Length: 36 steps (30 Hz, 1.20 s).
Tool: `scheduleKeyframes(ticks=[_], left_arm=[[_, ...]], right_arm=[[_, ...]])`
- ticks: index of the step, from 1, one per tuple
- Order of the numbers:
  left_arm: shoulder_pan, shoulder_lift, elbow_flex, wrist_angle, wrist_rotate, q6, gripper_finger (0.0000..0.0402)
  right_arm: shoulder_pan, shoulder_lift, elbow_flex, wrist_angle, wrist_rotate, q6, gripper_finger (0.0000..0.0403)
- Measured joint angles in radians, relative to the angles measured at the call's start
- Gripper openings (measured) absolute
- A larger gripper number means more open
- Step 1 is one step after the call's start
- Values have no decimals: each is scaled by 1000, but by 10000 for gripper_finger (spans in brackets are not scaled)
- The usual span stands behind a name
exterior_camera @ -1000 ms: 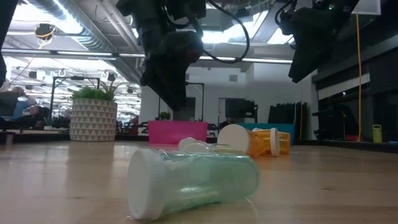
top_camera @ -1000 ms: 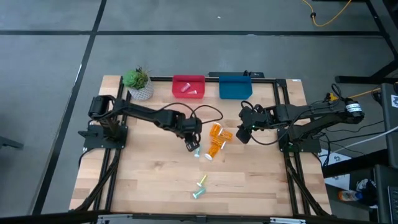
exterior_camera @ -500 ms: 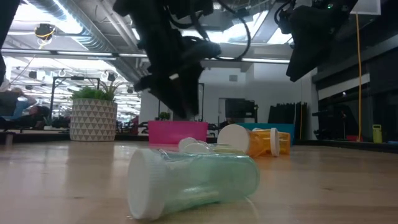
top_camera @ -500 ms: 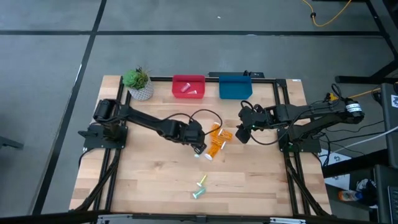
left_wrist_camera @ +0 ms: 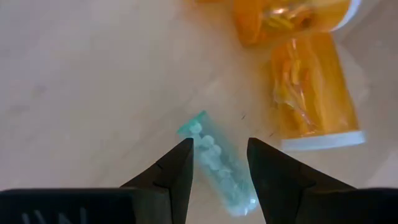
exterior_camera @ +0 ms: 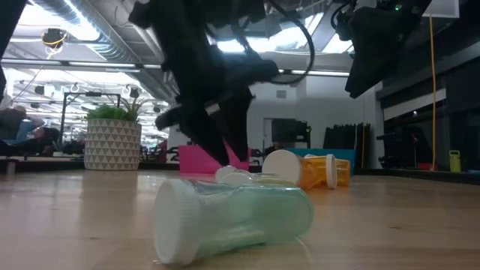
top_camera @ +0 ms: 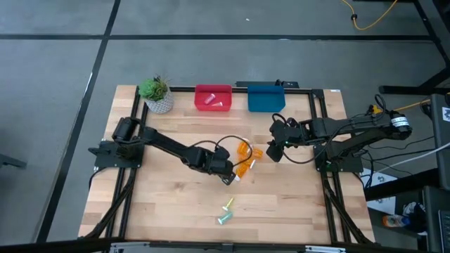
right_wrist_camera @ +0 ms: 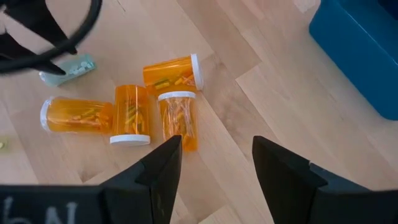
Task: Pick and place medicine bottles into bin by pill shape (circle, oval)
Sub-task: Put the blue pill bottle into the blue bin
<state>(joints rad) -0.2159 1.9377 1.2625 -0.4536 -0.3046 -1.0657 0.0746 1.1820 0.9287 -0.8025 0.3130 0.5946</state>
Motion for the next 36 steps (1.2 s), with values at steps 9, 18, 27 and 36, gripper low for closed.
scheduleKeyframes(ticks=[9,18,27,36], left_arm=[[-15,53,1,-42,13,-59,144],[38,46,-1,-118,-102,21,139],[179,41,1,-121,-47,197,77],[299,1,156,-242,-82,433,76]], right_arm=[[0,0,0,-2,-1,0,198],[0,0,-1,0,0,0,198],[0,0,-2,2,0,0,198],[0,0,-2,4,2,-2,198]])
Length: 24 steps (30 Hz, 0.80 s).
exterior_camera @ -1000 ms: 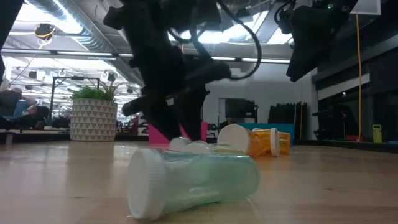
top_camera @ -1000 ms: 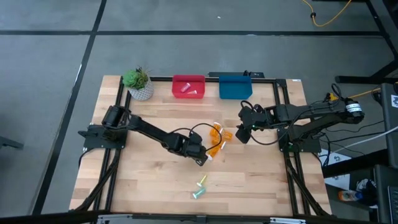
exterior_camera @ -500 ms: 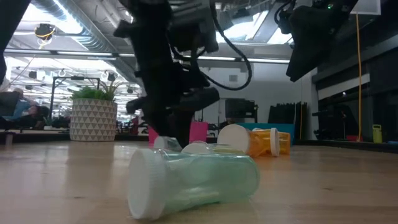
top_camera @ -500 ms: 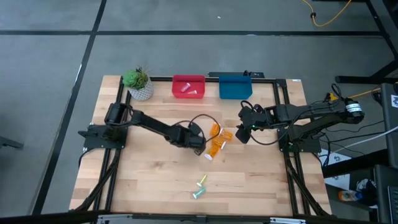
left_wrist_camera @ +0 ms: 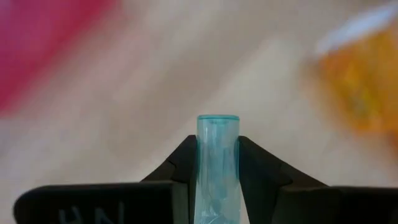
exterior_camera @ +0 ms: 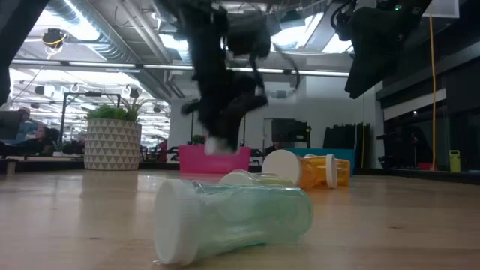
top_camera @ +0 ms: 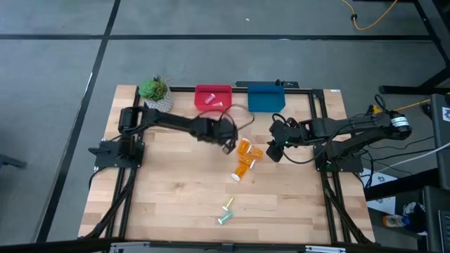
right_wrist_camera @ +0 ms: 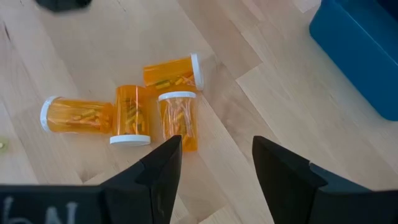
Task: Pick and place medicine bottles into bin by pill shape (circle, oval)
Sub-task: Put the blue pill bottle into the blue bin
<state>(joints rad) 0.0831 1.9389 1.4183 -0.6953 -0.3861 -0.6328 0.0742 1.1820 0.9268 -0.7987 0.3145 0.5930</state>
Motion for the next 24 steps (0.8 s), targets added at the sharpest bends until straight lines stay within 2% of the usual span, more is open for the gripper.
scheduleKeyframes(ticks=[7,11,14,18,24], left_arm=[[134,-26,206,-49,-34,271,76],[230,-29,271,-64,-28,399,77],[327,-31,281,-68,23,454,77],[462,-23,263,-87,153,509,77],[582,-21,179,-77,263,513,79]], right_arm=[[0,1,0,5,10,0,198],[0,1,0,5,9,1,198],[0,1,0,7,9,2,198],[0,1,0,9,9,4,198],[0,1,0,16,8,4,198]])
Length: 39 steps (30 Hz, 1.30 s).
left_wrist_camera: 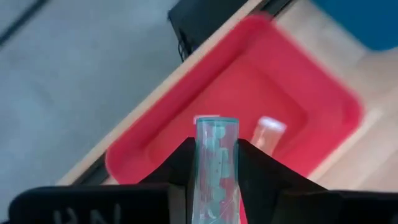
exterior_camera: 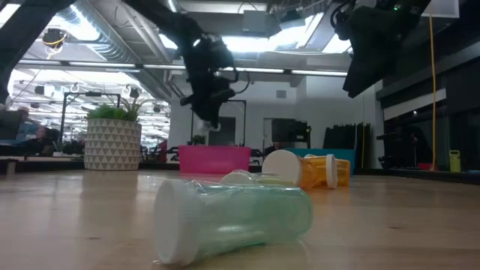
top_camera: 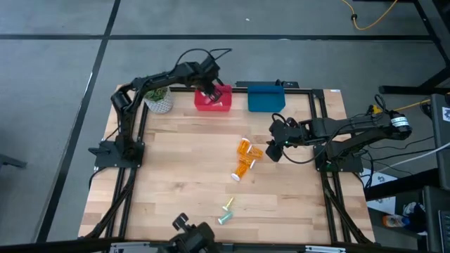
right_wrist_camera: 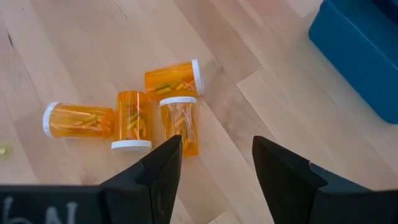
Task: Pick and place medicine bottles into bin by pill shape (circle, oval)
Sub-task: Put the blue pill bottle into the blue bin, then put the orange pill bottle into the blue bin
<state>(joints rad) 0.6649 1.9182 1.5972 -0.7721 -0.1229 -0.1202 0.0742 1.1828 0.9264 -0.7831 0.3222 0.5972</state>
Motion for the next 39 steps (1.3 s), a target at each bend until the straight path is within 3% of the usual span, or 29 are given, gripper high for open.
scheduleKeyframes(ticks=[3,13,20,29,39], left_arm=[[19,0,-28,0,46,0,92],[23,0,-33,81,48,-6,154],[-27,-10,-33,24,84,-77,161],[-319,-90,-33,-196,96,-141,160],[-670,-101,-33,-226,80,-247,160]], right_arm=[[0,0,0,9,-1,0,198],[0,0,0,10,-2,2,198],[0,0,0,9,-2,1,198],[0,0,0,-31,-10,-3,198],[0,0,0,-106,-16,-32,198]])
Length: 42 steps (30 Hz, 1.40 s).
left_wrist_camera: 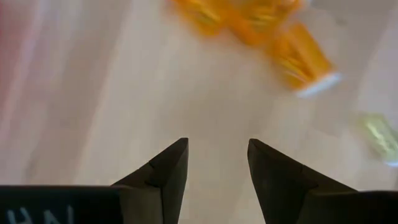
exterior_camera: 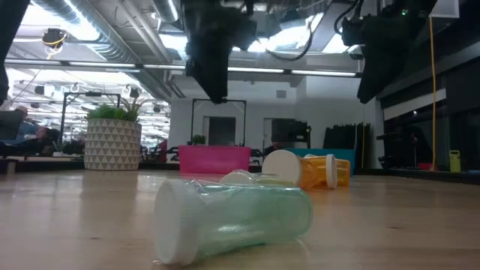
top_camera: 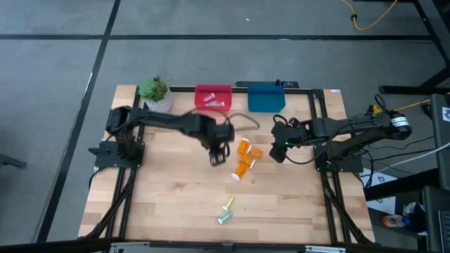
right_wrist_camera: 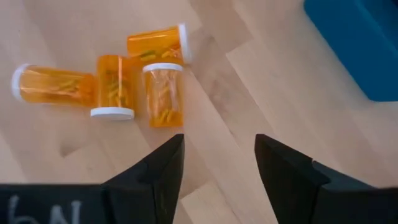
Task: Pick and place medicine bottles into bin by pill shape (circle, oval)
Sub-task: Put the orange pill bottle into the blue bin
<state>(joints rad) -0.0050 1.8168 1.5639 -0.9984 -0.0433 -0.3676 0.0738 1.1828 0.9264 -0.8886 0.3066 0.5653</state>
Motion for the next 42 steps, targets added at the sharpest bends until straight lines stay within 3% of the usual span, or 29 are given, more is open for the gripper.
scheduleKeyframes(ticks=[6,10,15,20,26,42], left_arm=[[-121,-8,-1,-42,-107,-13,160],[-140,-50,0,-209,-129,59,160],[-140,-133,-1,-377,-201,112,161],[-139,-232,0,-372,-253,111,162],[-133,-342,0,-378,-358,114,162],[-71,-422,0,-380,-367,116,163]], right_arm=[[1,6,0,33,-73,2,198],[1,34,-20,70,-77,10,198],[1,106,-110,251,-108,-16,198],[0,181,-150,428,-126,-80,198],[0,259,-151,476,-125,-143,198],[-101,319,-151,490,-144,-157,198]])
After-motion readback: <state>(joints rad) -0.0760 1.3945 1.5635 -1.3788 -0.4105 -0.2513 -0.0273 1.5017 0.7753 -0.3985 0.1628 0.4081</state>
